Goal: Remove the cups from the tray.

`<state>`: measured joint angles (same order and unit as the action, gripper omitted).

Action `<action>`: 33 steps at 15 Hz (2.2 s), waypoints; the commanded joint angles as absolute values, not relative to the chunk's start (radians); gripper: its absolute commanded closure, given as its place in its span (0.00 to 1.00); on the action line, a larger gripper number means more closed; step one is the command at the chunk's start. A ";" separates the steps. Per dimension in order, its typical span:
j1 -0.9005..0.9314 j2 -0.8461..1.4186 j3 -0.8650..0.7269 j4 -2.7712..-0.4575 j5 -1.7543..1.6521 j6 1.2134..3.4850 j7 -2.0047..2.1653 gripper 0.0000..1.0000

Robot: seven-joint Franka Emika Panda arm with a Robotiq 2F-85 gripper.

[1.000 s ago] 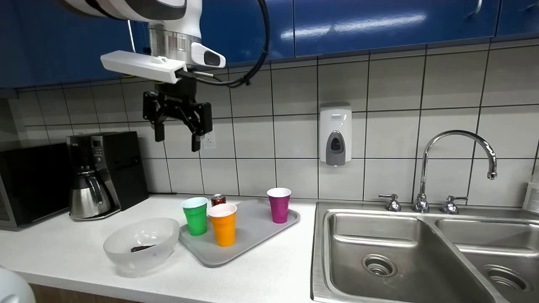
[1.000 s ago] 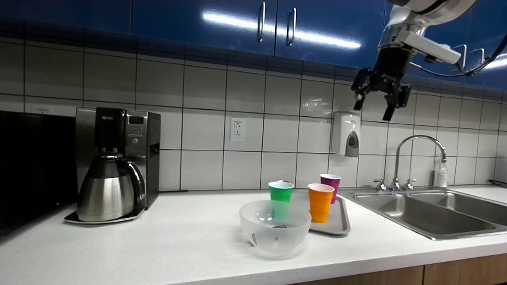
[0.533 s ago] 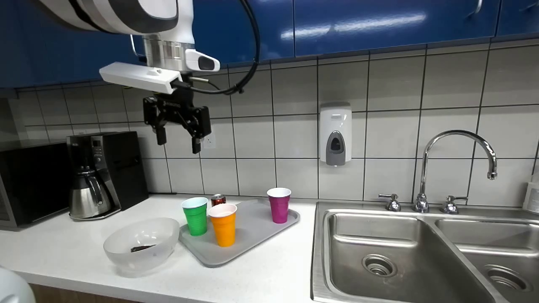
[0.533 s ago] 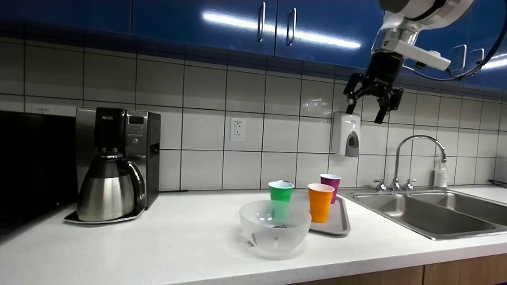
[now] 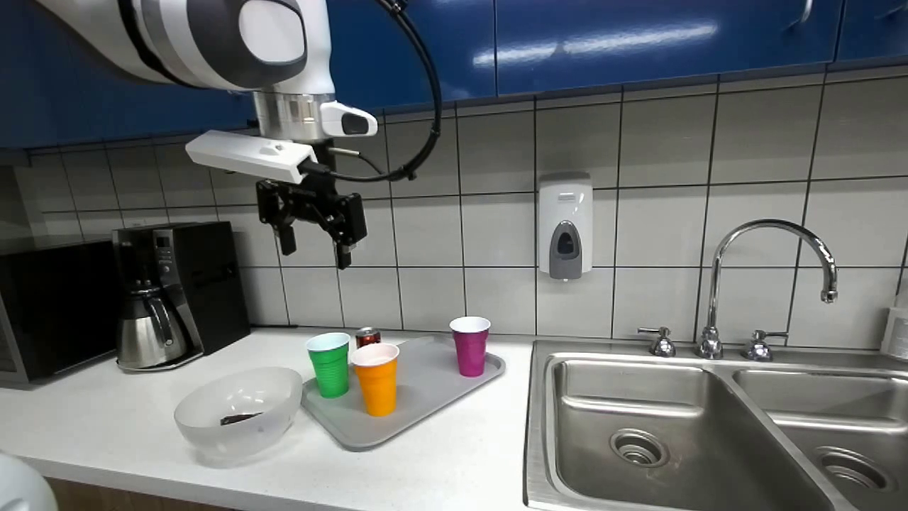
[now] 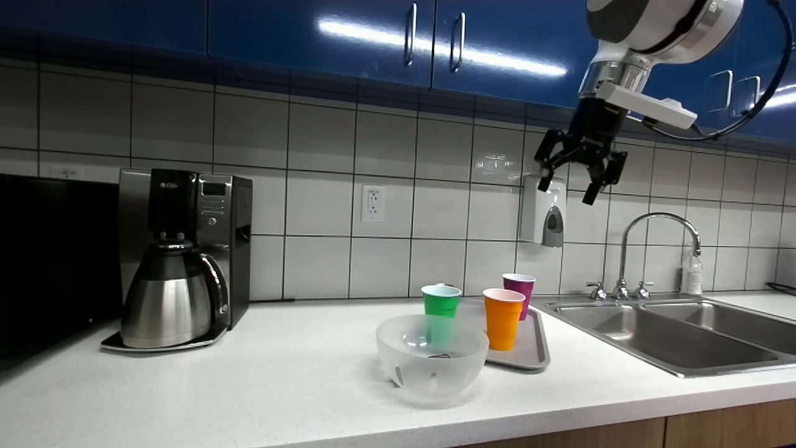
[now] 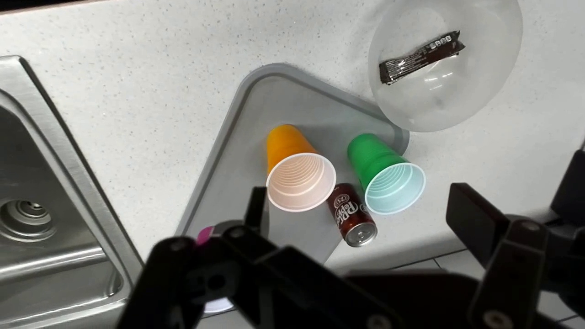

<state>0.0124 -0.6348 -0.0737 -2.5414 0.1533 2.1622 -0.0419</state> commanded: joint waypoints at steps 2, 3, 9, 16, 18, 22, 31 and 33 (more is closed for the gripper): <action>-0.020 -0.595 -0.060 -2.559 0.127 2.251 -0.025 0.00; -0.023 -0.583 -0.062 -2.561 0.126 2.269 -0.026 0.00; -0.027 -0.492 -0.070 -2.561 0.130 2.382 -0.033 0.00; -0.017 -0.358 -0.083 -2.536 0.142 2.490 -0.050 0.00; -0.014 -0.321 -0.086 -2.525 0.147 2.512 -0.057 0.00; -0.010 -0.246 -0.094 -2.500 0.159 2.554 -0.069 0.00; -0.009 -0.087 -0.090 -2.427 0.195 2.596 -0.093 0.00; -0.011 -0.054 -0.086 -2.408 0.200 2.596 -0.097 0.00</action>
